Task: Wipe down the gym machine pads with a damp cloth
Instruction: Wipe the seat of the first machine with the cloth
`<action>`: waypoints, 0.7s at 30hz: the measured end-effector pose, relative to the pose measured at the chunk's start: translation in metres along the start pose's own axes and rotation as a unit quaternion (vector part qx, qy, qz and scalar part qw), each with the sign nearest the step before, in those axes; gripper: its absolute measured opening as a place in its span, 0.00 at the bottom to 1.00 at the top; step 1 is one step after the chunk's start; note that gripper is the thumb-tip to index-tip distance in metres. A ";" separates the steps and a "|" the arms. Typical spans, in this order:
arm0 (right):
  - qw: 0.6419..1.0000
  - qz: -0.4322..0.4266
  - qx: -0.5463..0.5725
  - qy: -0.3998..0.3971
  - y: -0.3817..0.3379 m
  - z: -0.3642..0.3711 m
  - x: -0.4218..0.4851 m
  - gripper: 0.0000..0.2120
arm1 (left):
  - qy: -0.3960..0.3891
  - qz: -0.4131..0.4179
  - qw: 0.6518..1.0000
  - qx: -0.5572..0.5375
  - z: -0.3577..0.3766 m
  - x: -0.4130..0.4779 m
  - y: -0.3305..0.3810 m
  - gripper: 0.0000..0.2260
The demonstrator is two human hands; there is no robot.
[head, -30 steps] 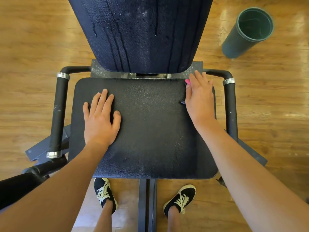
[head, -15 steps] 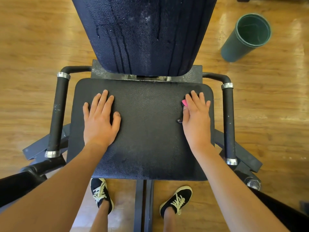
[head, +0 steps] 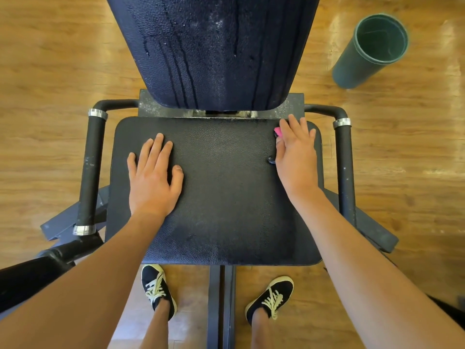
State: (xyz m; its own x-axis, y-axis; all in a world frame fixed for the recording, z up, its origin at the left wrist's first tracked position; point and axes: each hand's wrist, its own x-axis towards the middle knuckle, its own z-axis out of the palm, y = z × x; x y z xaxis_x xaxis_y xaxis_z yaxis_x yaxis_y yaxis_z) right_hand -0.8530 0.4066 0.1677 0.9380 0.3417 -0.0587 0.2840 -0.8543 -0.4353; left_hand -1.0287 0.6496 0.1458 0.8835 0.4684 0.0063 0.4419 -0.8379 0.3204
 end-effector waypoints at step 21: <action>1.000 0.011 -0.026 -0.006 -0.004 -0.001 0.009 0.20 | 0.001 0.003 1.000 0.000 0.000 0.000 -0.001 0.24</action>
State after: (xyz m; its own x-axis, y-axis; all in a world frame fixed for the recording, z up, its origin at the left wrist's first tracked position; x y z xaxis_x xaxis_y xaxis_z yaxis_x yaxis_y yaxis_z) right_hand -0.8458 0.4124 0.1701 0.9417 0.3269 -0.0797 0.2733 -0.8812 -0.3858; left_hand -1.0292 0.6499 0.1456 0.8861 0.4634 0.0097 0.4363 -0.8409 0.3202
